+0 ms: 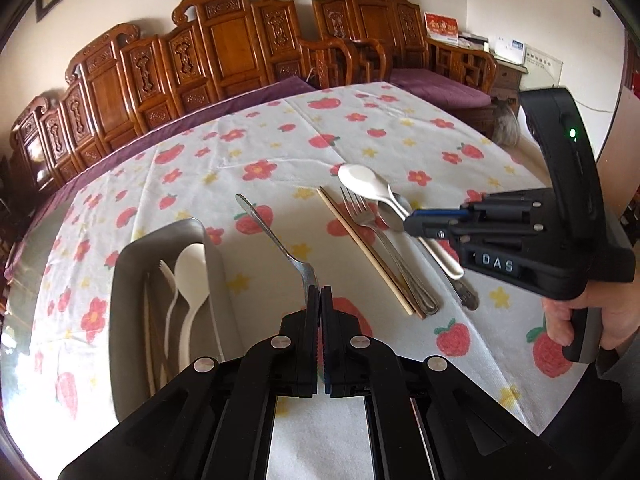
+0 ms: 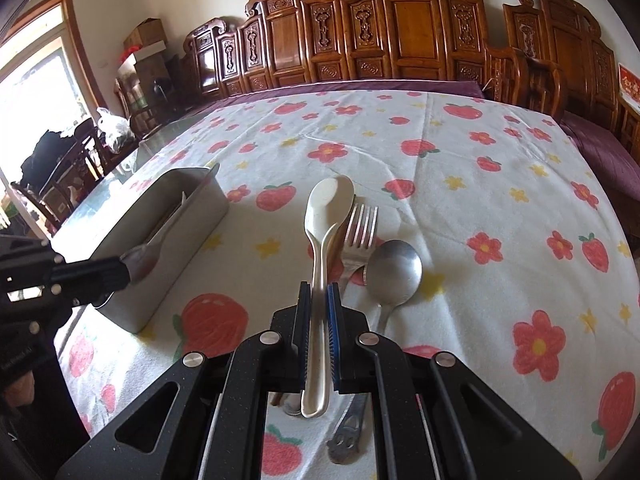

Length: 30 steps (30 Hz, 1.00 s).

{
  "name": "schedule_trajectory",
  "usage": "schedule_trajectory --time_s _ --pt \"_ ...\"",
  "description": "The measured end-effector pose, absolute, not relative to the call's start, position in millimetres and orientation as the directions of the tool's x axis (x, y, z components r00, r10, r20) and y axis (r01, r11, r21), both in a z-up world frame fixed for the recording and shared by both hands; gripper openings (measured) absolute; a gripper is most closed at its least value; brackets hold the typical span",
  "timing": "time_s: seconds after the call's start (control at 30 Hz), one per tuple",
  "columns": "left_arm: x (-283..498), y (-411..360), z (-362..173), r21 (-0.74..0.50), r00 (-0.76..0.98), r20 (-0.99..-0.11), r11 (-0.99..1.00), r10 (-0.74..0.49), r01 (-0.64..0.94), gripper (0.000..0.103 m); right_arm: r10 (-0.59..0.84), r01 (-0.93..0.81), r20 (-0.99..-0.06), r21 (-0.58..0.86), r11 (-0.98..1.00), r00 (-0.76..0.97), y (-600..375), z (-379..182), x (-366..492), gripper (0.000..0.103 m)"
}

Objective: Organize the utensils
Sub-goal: 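Carry the metal spoon into the metal tray and open the left gripper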

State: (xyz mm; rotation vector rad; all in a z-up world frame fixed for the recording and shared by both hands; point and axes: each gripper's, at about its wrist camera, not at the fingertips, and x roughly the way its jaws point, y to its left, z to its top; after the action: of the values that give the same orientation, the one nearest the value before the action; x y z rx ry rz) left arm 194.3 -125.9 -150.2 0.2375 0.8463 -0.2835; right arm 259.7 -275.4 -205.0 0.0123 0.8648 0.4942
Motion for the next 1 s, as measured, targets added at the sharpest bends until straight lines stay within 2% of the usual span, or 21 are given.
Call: schedule_trajectory --time_s 0.57,1.0 --pt "192 -61 -121 0.066 0.664 -0.731 0.952 -0.158 0.299 0.0 0.396 -0.434 -0.724 0.147 0.889 0.565 -240 -193 237 0.01" --pt "206 -14 -151 0.02 0.611 -0.774 0.958 -0.167 0.287 0.0 0.392 -0.447 -0.732 0.133 0.885 0.557 -231 -196 236 0.01"
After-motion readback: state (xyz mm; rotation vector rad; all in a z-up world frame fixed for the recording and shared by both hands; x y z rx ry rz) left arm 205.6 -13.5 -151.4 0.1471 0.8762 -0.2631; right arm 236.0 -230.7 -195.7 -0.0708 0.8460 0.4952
